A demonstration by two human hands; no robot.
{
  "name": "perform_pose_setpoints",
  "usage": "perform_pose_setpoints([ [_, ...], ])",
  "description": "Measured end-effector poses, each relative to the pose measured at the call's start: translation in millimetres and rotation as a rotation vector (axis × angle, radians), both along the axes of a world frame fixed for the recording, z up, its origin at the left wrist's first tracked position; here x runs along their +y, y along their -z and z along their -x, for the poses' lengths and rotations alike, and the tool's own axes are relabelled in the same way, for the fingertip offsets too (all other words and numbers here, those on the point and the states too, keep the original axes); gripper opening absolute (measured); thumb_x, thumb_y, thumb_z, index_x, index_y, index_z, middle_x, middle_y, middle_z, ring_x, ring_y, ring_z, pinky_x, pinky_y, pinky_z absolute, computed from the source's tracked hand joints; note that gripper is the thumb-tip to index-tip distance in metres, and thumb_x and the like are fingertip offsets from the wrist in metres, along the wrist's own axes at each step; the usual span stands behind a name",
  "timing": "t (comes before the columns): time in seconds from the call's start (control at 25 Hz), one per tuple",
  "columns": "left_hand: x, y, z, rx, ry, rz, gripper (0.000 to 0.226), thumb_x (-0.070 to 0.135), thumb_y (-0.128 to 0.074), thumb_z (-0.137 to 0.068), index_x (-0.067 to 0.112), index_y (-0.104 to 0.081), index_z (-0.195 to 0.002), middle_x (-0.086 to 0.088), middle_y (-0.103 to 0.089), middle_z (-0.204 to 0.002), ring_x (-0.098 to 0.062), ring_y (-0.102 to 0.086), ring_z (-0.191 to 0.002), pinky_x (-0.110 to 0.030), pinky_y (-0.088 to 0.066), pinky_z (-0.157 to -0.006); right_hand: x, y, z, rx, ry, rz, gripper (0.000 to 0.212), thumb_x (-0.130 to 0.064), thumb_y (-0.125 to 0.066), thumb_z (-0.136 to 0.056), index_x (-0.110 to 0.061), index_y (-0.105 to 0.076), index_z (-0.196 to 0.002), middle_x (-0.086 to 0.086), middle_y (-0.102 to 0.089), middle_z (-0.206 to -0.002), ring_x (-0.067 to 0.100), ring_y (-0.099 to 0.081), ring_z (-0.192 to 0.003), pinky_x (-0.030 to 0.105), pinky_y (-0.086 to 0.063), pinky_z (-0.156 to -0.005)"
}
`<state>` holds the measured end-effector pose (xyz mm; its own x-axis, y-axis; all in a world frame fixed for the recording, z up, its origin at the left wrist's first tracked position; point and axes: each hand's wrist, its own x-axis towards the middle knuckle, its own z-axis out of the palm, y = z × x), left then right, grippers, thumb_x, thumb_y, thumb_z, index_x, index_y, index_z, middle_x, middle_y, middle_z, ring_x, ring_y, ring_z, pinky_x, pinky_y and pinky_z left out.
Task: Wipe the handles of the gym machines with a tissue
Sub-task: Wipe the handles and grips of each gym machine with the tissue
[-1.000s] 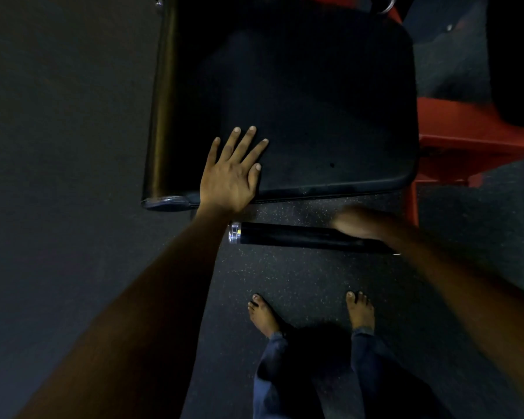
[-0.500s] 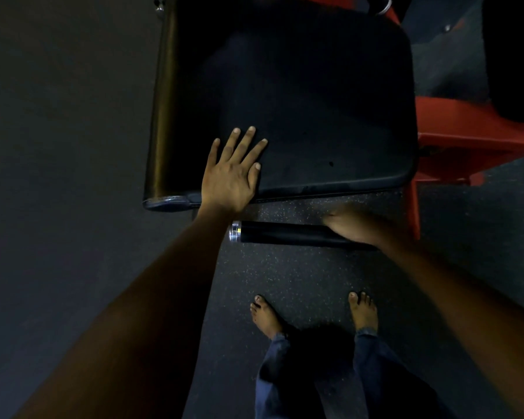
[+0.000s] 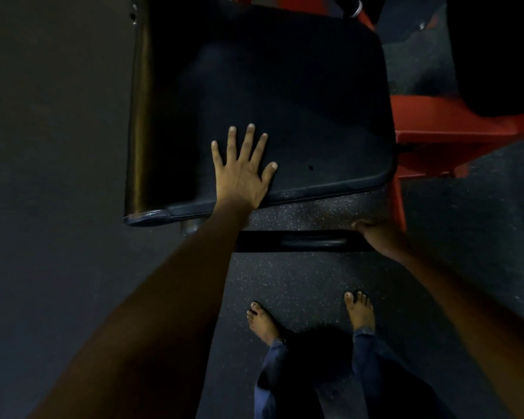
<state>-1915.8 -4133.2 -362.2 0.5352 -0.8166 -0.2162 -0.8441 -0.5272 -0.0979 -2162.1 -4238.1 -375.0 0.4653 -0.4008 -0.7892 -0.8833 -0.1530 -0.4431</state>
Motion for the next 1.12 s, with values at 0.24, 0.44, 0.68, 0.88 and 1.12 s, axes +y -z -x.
perform_pose_setpoints([
  [0.24, -0.4, 4.6, 6.0, -0.049, -0.035, 0.013, 0.062, 0.055, -0.009, -0.099, 0.029, -0.001, -0.155, 0.003, 0.007, -0.163, -0.028, 0.012, -0.149, -0.057, 0.005, -0.118, 33.3, -14.0, -13.0, -0.222, -0.141, 0.155, 0.033, -0.022, -0.026, -0.103, -0.010, -0.055, -0.113, 0.009, -0.060, -0.104, 0.018, -0.058, -0.091, 0.020, -0.039, -0.072],
  [0.44, -0.7, 5.3, 8.7, -0.048, -0.036, 0.039, 0.061, 0.054, -0.011, -0.101, 0.029, -0.003, -0.156, 0.002, 0.006, -0.163, -0.029, 0.010, -0.149, -0.057, 0.006, -0.118, 15.7, -11.8, 29.0, -0.033, 0.496, 0.084, 0.025, -0.024, -0.041, -0.100, -0.012, -0.058, -0.114, 0.003, -0.056, -0.082, 0.010, -0.050, -0.062, 0.020, -0.039, -0.053],
  [0.68, -0.8, 7.6, 7.3, -0.055, -0.040, 0.042, 0.062, 0.055, -0.010, -0.100, 0.029, -0.003, -0.155, 0.003, 0.005, -0.163, -0.028, 0.009, -0.149, -0.056, 0.004, -0.118, 80.1, -29.8, 0.4, -0.487, 0.036, 0.337, 0.048, 0.008, -0.044, -0.089, -0.012, -0.051, -0.132, -0.005, -0.056, -0.117, 0.006, -0.058, -0.103, -0.001, -0.040, -0.084],
  [0.88, 0.4, 7.2, 9.0, -0.049, -0.038, 0.058, 0.060, 0.054, -0.013, -0.101, 0.029, -0.005, -0.155, 0.003, 0.003, -0.164, -0.028, 0.008, -0.149, -0.056, 0.005, -0.118, 60.0, -23.7, 20.1, -0.310, 0.282, 0.426, 0.027, -0.007, -0.044, -0.096, -0.016, -0.057, -0.117, 0.001, -0.062, -0.106, 0.007, -0.059, -0.095, 0.002, -0.040, -0.067],
  [1.12, 2.2, 7.3, 9.9, -0.066, -0.028, 0.081, 0.062, 0.054, -0.005, -0.099, 0.028, -0.008, -0.155, 0.001, -0.002, -0.164, -0.028, 0.004, -0.150, -0.056, 0.003, -0.117, 69.1, -50.9, -90.0, -0.337, -0.188, 0.053, 0.028, -0.006, -0.044, -0.092, -0.014, -0.063, -0.110, 0.010, -0.064, -0.100, 0.025, -0.060, -0.092, 0.033, -0.049, -0.076],
])
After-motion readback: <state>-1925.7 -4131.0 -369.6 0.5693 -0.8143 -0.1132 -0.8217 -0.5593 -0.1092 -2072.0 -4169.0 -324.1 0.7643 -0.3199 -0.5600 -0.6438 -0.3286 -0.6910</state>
